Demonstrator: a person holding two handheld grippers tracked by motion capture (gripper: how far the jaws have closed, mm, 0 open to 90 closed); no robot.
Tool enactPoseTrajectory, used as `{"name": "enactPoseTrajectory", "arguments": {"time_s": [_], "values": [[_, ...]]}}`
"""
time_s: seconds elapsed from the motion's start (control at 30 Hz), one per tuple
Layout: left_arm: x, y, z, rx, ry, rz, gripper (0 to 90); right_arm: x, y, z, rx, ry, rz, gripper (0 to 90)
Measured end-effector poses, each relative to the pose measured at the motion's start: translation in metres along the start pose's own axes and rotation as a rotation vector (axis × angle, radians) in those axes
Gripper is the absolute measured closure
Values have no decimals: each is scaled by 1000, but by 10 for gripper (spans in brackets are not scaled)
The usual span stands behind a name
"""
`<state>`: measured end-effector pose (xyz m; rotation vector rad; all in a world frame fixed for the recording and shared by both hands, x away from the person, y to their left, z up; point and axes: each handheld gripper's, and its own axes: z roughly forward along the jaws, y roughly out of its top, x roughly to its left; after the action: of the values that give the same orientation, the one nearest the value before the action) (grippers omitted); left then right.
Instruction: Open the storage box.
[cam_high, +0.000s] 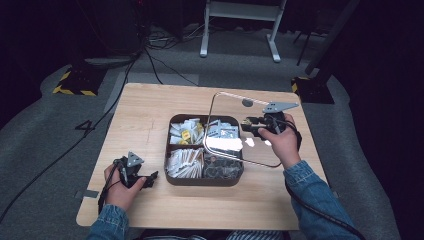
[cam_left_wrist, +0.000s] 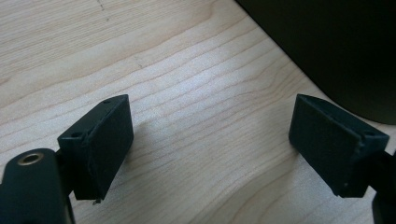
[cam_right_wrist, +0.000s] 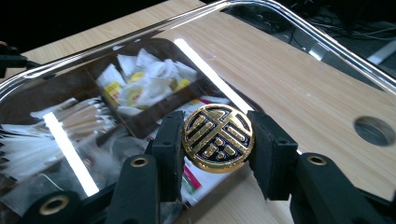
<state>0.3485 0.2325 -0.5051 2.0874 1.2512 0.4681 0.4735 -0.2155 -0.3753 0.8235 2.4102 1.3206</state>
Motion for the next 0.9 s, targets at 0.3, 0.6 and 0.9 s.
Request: {"name": "enactPoseTrajectory", "arguments": {"time_s": [0.3, 0.6, 0.9], "values": [[0, 0, 0, 0, 0, 0, 143, -25, -15, -22, 33, -65, 26, 585], [0, 0, 0, -1, 1, 1, 145, -47, -32, -39, 44, -121, 73, 585], [0, 0, 0, -1, 1, 1, 145, -64, -55, -42, 64, -152, 119, 585]]}}
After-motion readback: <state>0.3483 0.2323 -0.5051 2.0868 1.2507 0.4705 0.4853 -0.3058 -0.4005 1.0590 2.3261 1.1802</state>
